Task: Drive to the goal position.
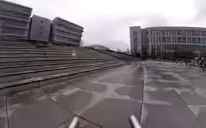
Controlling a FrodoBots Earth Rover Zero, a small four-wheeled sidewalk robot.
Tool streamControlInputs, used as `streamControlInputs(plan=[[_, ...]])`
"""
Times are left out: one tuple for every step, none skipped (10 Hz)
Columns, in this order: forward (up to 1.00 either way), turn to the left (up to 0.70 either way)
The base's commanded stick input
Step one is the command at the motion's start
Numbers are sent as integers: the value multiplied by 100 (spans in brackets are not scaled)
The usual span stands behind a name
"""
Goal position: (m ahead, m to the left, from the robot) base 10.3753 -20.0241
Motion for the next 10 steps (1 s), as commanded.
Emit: streamControlInputs(plan=[[70, 0], [70, 0], [70, 0], [70, -26], [70, -35], [70, -35], [70, -35], [70, -35], [70, -35], [70, -9]])
